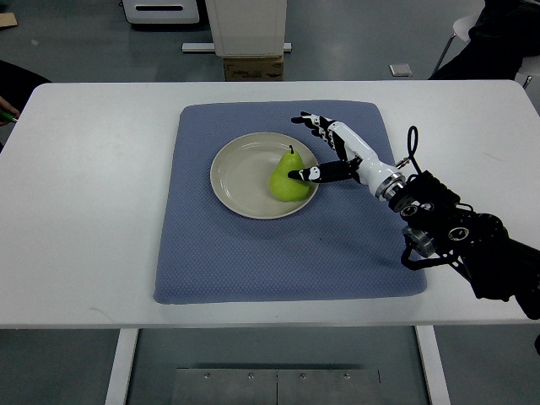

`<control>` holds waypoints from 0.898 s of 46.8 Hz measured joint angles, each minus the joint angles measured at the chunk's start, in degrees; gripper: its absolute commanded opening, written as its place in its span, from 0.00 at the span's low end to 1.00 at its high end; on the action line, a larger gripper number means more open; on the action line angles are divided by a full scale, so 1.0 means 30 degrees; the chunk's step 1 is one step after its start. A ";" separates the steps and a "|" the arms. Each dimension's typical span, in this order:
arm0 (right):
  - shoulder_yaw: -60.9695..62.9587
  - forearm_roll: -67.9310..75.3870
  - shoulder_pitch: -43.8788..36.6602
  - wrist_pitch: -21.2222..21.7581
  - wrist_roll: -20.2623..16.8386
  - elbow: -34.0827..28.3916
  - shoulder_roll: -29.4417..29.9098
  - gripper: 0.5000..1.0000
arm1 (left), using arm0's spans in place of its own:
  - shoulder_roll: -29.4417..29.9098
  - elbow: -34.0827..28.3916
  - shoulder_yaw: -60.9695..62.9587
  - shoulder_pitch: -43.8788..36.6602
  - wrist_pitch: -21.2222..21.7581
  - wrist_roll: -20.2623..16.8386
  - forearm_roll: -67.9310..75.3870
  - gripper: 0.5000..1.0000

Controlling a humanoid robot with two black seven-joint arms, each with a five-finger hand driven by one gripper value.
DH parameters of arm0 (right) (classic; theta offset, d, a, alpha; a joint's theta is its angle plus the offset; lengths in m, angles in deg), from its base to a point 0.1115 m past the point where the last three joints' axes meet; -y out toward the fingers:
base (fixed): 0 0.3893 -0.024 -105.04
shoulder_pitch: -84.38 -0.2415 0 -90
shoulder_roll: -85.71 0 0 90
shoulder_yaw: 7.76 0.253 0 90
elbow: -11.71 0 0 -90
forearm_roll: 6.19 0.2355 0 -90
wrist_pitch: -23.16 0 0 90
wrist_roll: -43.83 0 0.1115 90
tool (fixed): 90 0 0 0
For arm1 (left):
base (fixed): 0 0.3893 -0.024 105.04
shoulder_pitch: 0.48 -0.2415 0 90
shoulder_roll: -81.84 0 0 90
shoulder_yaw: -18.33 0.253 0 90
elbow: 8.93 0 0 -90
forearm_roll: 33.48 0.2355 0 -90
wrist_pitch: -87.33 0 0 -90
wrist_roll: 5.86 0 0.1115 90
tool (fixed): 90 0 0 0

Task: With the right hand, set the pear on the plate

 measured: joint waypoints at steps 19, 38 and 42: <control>0.0130 0.0897 0.0091 0.0436 0.0000 -0.0018 -0.1917 1.00 | 0.0000 -0.0001 0.0001 0.0004 0.0000 0.0000 -0.0001 1.00; 0.1575 0.3062 0.0268 0.0379 -0.0066 0.0071 -0.2624 1.00 | 0.0000 0.0000 0.0000 0.0012 0.0000 0.0000 0.0001 1.00; 0.2794 0.3149 0.0504 0.0244 -0.0841 0.0073 -0.2591 1.00 | 0.0000 -0.0001 0.0001 0.0001 0.0000 0.0000 -0.0001 1.00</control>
